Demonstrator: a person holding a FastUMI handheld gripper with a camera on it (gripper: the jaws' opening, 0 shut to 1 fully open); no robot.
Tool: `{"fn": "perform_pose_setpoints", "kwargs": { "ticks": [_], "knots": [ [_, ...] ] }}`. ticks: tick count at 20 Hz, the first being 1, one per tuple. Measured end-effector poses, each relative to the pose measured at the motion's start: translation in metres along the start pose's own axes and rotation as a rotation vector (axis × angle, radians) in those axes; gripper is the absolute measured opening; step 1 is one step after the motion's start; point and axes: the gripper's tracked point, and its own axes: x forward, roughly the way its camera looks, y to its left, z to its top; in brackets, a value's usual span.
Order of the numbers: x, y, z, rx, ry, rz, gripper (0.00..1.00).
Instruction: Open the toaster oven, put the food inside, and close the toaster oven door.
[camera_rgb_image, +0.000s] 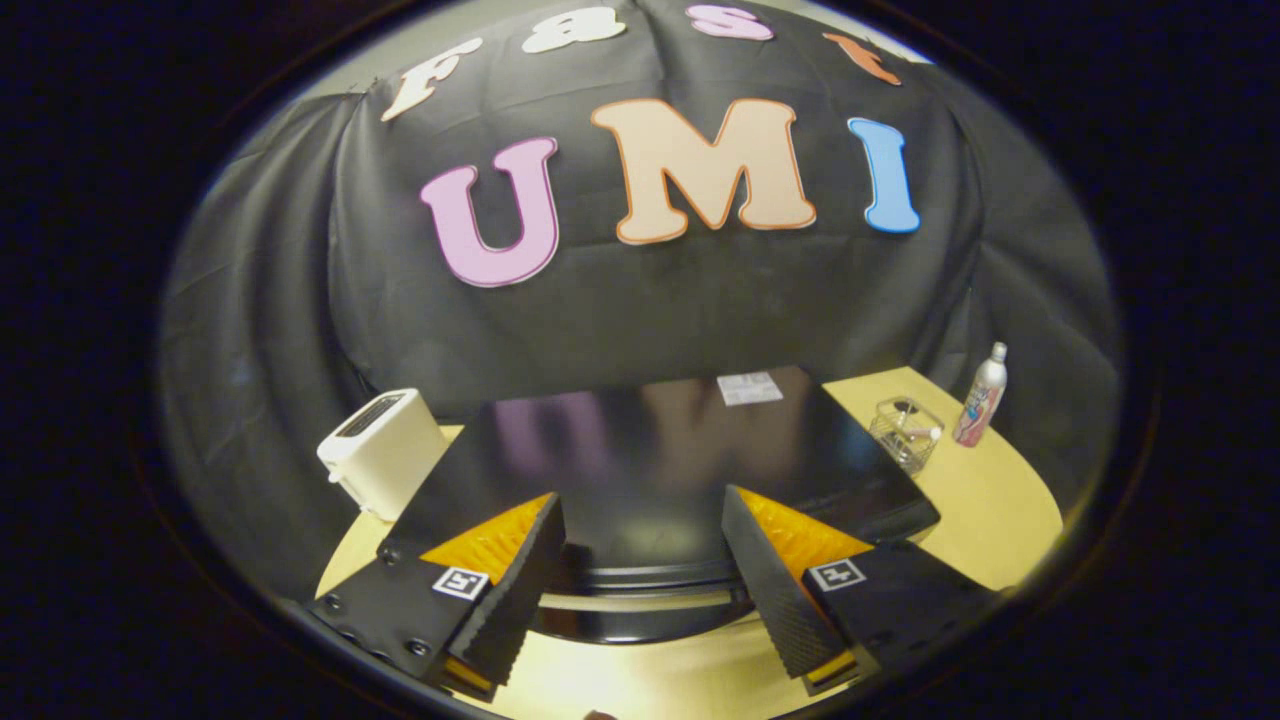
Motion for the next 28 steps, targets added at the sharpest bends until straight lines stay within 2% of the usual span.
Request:
{"fn": "perform_pose_setpoints", "kwargs": {
  "ticks": [5, 13, 19, 28],
  "knots": [
    [-0.014, 0.007, -0.011, -0.093, 0.008, 0.021, 1.0],
    [-0.038, 0.005, -0.028, -0.07, 0.031, 0.027, 0.99],
    [-0.062, 0.005, -0.043, -0.114, 0.051, 0.035, 0.98],
    [-0.109, -0.002, -0.095, -0.169, 0.145, 0.03, 0.98]
  ]
}}
